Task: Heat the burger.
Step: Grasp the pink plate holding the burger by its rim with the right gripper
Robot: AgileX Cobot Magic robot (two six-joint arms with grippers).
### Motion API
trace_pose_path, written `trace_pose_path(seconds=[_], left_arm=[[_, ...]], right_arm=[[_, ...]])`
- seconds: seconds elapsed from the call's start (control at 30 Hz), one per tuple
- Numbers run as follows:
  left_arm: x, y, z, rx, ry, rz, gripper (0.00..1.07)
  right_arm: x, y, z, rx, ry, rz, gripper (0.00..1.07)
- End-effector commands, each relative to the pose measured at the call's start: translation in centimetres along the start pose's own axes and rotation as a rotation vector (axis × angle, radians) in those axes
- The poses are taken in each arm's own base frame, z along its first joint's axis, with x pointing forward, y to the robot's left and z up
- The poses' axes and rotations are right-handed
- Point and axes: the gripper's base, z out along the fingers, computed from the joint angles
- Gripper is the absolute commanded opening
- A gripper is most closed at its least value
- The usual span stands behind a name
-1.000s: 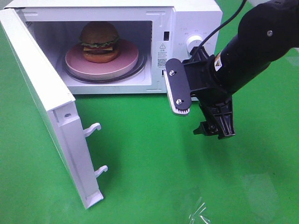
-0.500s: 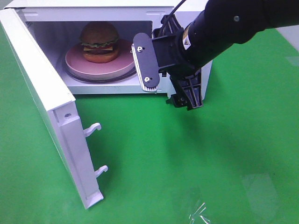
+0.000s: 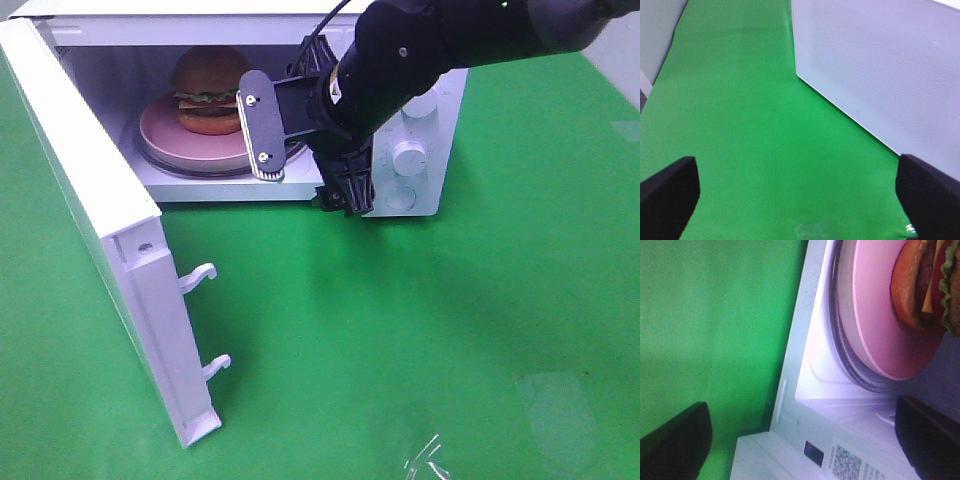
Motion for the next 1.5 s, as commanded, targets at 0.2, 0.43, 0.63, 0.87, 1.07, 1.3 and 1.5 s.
trace_pose_path(seconds=[0.2, 0.43, 0.63, 0.87, 1.07, 1.3, 1.5], left_arm=[[0.1, 0.0, -0.1, -0.007, -0.027, -0.001, 1.0], [0.1, 0.0, -0.1, -0.007, -0.027, -0.001, 1.0], [0.1, 0.0, -0.1, -0.007, -0.027, -0.001, 1.0], [0.1, 0.0, -0.1, -0.007, -0.027, -0.001, 1.0], [0.1, 0.0, -0.1, -0.007, -0.027, -0.001, 1.0], [0.1, 0.0, -0.1, -0.007, -0.027, -0.001, 1.0], [0.1, 0.0, -0.1, -0.007, -0.027, -0.001, 1.0]], right_arm=[[-0.8, -0.7, 2.8, 0.017, -0.012, 0.005, 0.94], [-1.0, -1.3, 5.8, 0.024, -0.012, 0.018, 0.92], [-1.4, -1.6, 7.9, 0.033, -0.016, 0.019, 0.91], [-1.7, -2.2, 9.6, 0.037, -0.018, 0.051, 0.91], [-2.0, -2.7, 10.4, 0.056, -0.024, 0.052, 0.9], [-3.0, -3.5, 11.3, 0.085, -0.053, 0.083, 0.89], [-3.2, -3.1, 12.1, 0.077, -0.058, 0.085, 0.86]])
